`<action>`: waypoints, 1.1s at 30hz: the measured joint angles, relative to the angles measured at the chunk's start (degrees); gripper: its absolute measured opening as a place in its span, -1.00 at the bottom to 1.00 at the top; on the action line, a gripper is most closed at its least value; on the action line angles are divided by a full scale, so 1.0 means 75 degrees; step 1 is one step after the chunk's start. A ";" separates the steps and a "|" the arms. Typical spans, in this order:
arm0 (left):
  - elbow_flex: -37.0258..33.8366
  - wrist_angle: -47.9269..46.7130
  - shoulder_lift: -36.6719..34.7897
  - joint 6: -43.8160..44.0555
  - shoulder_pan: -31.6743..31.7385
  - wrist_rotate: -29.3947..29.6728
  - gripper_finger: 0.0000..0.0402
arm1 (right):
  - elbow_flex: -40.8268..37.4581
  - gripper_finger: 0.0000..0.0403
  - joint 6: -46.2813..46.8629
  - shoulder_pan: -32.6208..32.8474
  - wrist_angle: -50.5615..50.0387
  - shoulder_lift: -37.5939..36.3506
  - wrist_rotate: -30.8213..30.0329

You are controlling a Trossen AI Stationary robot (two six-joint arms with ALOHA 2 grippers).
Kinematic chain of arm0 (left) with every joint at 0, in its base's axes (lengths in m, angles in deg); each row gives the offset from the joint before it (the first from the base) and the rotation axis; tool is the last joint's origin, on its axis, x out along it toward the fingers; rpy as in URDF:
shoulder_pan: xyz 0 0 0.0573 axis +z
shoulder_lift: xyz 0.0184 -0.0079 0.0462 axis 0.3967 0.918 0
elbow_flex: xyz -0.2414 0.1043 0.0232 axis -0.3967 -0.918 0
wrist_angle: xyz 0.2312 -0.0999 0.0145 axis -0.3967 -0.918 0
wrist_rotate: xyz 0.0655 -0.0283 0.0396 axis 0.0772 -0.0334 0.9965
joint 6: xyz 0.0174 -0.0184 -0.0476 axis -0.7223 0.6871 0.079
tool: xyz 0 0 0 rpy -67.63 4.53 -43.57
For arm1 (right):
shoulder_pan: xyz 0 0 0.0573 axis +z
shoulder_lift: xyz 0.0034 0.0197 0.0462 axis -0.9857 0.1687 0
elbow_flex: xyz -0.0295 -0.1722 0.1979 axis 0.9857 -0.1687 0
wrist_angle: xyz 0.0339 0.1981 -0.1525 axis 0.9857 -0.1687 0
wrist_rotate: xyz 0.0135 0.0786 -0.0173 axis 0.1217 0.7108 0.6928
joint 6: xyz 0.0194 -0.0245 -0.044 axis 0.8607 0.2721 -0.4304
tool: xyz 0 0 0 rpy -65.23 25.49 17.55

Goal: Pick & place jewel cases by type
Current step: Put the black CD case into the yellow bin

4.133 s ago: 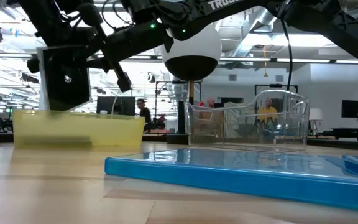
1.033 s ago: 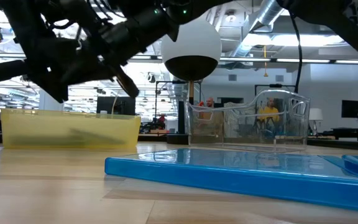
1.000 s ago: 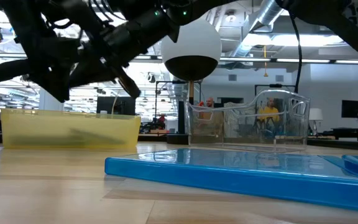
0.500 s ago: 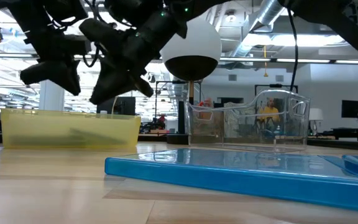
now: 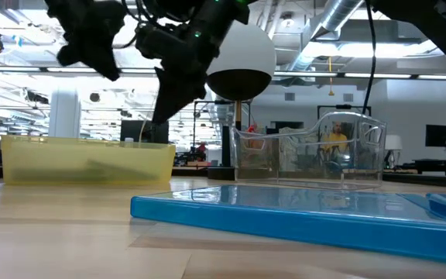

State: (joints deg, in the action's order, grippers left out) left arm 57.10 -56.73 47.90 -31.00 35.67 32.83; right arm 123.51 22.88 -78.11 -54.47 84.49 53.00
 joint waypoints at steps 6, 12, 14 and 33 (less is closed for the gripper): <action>-0.0073 -0.0770 0.0089 0.1567 0.0075 -0.0240 -0.56 | -0.0003 -0.96 -0.0295 0.0134 -0.0795 0.0003 0.0006; -0.0674 -0.0777 0.0092 0.2923 0.0074 -0.0074 -0.23 | -0.0017 -0.96 -0.0581 0.0304 -0.1870 0.0003 0.0003; -0.1028 -0.0768 0.0094 0.3338 0.0067 -0.0118 -0.13 | -0.0172 -0.96 -0.0691 0.0340 -0.1973 0.0003 -0.0002; -0.2818 0.1180 0.0098 0.5476 0.0076 0.0147 0.04 | -0.5774 -0.96 -0.0288 0.0344 0.1933 -0.3714 0.0049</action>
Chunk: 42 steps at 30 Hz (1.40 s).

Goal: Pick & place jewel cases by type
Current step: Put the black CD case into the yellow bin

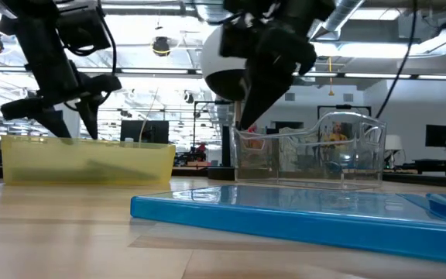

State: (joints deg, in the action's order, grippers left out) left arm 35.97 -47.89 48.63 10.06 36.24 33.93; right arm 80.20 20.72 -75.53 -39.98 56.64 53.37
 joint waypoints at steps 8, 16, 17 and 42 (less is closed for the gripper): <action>-0.0132 0.0571 0.0712 0.0507 0.0029 0.0000 0.04 | -0.1397 -0.96 0.0443 0.0000 0.0962 -0.1284 -0.0014; -0.0129 0.0963 0.1636 0.0890 0.0316 -0.0222 0.04 | -0.1715 -0.96 0.0624 0.0019 0.1068 -0.1509 -0.0038; -0.0129 0.1083 0.1672 0.0914 0.0333 -0.0230 0.04 | -0.1715 -0.96 0.0622 0.0033 0.1081 -0.1509 -0.0038; 0.0047 0.3240 0.2739 0.0933 0.0680 -0.0600 0.03 | -0.1715 -0.96 0.0485 0.0064 0.1565 -0.1503 -0.0014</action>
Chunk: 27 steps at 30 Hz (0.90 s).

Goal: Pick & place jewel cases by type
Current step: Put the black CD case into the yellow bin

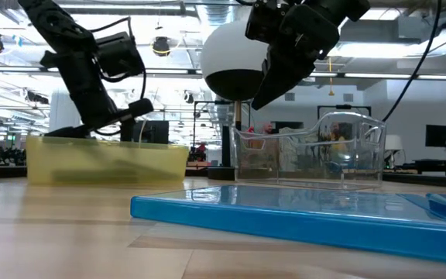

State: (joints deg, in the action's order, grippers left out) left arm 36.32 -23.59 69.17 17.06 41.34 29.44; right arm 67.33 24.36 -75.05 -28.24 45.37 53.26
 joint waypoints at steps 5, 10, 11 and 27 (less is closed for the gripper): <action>0.0209 -0.0164 -0.0053 -0.0239 0.0085 0.0089 -0.13 | 0.0000 -0.96 -0.0003 0.0000 0.0009 0.0000 0.0003; 0.0270 -0.0068 -0.0057 -0.0251 0.0086 0.0223 -0.49 | 0.0000 -0.96 -0.0003 0.0000 0.0045 0.0001 0.0003; 0.0270 -0.0062 -0.0058 -0.0243 0.0086 0.0227 -0.57 | 0.0000 -0.96 -0.0003 0.0000 0.0049 0.0003 0.0003; 0.0275 -0.0235 -0.0828 -0.0288 0.0083 0.0142 -0.82 | 0.0000 -0.96 -0.0064 -0.0029 0.0203 0.0003 0.0003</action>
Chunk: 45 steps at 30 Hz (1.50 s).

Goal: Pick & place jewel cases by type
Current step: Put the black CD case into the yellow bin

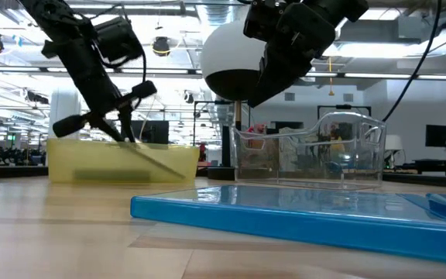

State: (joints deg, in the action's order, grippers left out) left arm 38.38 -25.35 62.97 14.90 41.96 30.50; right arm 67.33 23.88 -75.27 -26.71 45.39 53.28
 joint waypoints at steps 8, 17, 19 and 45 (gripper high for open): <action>0.0000 -0.1154 -0.0920 0.0279 -0.0064 0.0057 -0.83 | 0.0000 -0.96 0.0000 0.0000 0.0029 0.0000 0.0000; 0.0000 -0.2162 -0.1519 0.0514 -0.0227 0.0108 -0.83 | 0.0000 -0.96 0.0000 -0.0003 0.0189 0.0000 0.0000; 0.0000 -0.2309 -0.1687 0.0523 -0.0224 0.0136 -0.83 | 0.0000 -0.96 0.0000 -0.0003 0.0191 0.0000 0.0000; 0.0003 -0.4606 -0.3025 0.0814 -0.0221 0.0332 -0.82 | 0.0000 -0.96 -0.0003 0.0000 0.0387 0.0003 0.0000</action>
State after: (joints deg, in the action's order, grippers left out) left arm 38.41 -59.90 40.28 21.00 40.30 32.99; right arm 67.33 23.86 -75.27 -23.81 45.41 53.28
